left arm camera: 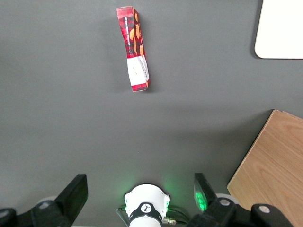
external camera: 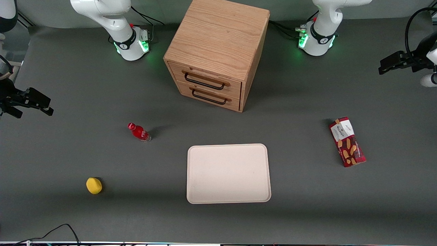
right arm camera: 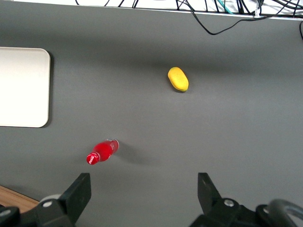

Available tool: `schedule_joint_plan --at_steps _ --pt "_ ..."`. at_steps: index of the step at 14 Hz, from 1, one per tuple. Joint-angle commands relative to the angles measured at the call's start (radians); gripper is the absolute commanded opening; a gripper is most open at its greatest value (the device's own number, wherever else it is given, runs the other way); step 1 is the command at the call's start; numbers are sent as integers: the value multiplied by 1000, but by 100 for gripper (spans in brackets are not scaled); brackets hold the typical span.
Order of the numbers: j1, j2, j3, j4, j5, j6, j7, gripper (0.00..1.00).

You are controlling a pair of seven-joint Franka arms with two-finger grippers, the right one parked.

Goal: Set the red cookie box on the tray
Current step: 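Move the left gripper down over the red plaid shortbread box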

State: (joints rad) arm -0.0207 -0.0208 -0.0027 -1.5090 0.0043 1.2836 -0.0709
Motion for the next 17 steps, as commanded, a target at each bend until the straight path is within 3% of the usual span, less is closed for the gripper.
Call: schedule_joint_plan --at_steps 1,5,7,11,17 --pt "-8 15 1 20 2 -18 -6 100" --pt "-4 51 10 0 17 2 -9 100" --pt "4 137 20 -29 52 87 -7 100" --pt "8 304 96 -172 52 440 103 100" --pt "8 419 98 -420 30 937 91 100"
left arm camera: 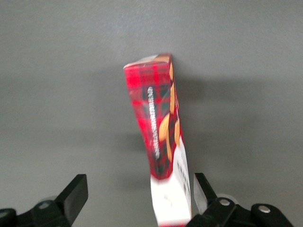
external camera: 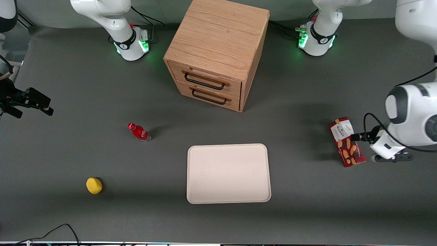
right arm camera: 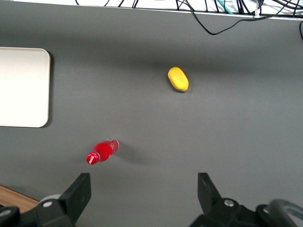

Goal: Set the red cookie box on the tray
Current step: 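Move the left gripper down over the red plaid shortbread box, then close the left gripper on the box end and lift it upright, then carry the held box over the white tray and lower it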

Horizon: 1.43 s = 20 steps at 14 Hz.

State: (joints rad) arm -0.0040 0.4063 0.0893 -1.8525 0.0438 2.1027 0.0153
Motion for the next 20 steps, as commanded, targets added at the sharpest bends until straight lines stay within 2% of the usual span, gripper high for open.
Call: schedule_joint_plan --at_steps 1,2,3,4,9,12,14,17,20 --pt "-8 14 6 -103 -15 188 5 100" --pt "-7 29 6 -137 -16 259 5 93" --pt "-7 31 6 -169 -18 311 5 37" --pt "-4 32 6 -180 -19 322 11 0" --pt "4 13 3 -177 -19 290 8 0" --pt "4 -58 3 -127 -21 145 8 0" --pt "1 -104 -2 -12 -21 -54 8 0" --pt "-5 -95 -28 313 -48 -426 -20 0" --pt "-5 -93 -103 478 -71 -585 -151 0"
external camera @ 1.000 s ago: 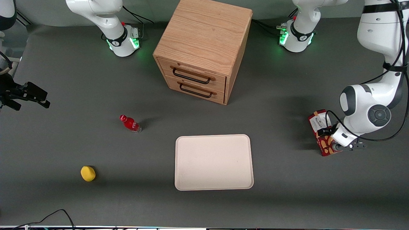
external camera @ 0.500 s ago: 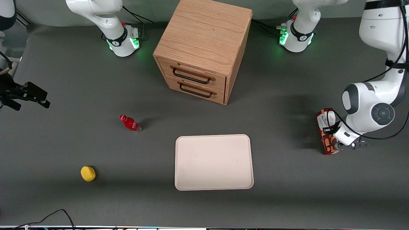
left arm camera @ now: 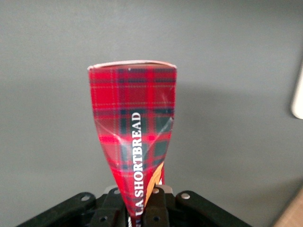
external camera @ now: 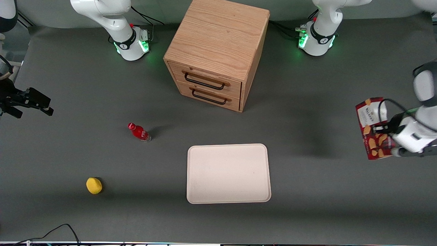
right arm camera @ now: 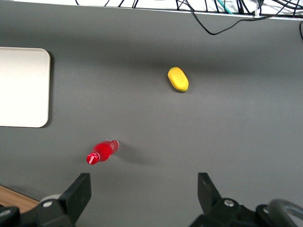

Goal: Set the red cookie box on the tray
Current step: 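Carry the held box over the white tray and lower it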

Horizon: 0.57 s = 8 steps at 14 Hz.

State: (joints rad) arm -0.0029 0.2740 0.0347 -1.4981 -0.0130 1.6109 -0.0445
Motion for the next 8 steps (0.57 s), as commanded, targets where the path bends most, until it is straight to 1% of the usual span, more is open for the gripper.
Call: schedule_joint_plan --at_steps 1,2,4,5,6,8 --pt "-8 39 -93 154 -16 -111 -159 0" --pt "-6 40 -155 186 -16 -127 -252 0" --pt "-9 54 -280 202 -16 -114 -426 0" --pt "-9 82 -341 203 -16 -94 -475 0" --pt "-11 109 -386 200 -12 -27 -506 0" --pt "-29 186 -438 176 10 149 -595 0"
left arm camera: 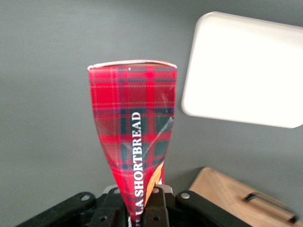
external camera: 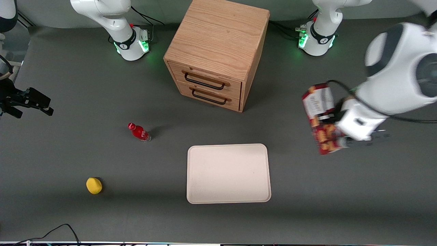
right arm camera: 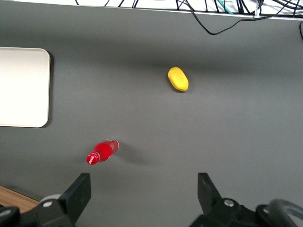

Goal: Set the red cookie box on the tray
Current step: 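Carry the held box over the white tray and lower it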

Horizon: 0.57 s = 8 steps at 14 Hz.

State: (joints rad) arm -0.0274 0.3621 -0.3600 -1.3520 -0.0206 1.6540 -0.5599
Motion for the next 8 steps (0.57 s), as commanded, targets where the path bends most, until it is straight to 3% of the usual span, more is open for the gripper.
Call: schedule_joint_plan --at_steps 1,5,8 --pt "-12 151 -72 15 54 200 -110 0" --pt "-31 340 -119 -53 269 524 -212 0" --pt "-32 403 -119 -99 304 696 -216 0"
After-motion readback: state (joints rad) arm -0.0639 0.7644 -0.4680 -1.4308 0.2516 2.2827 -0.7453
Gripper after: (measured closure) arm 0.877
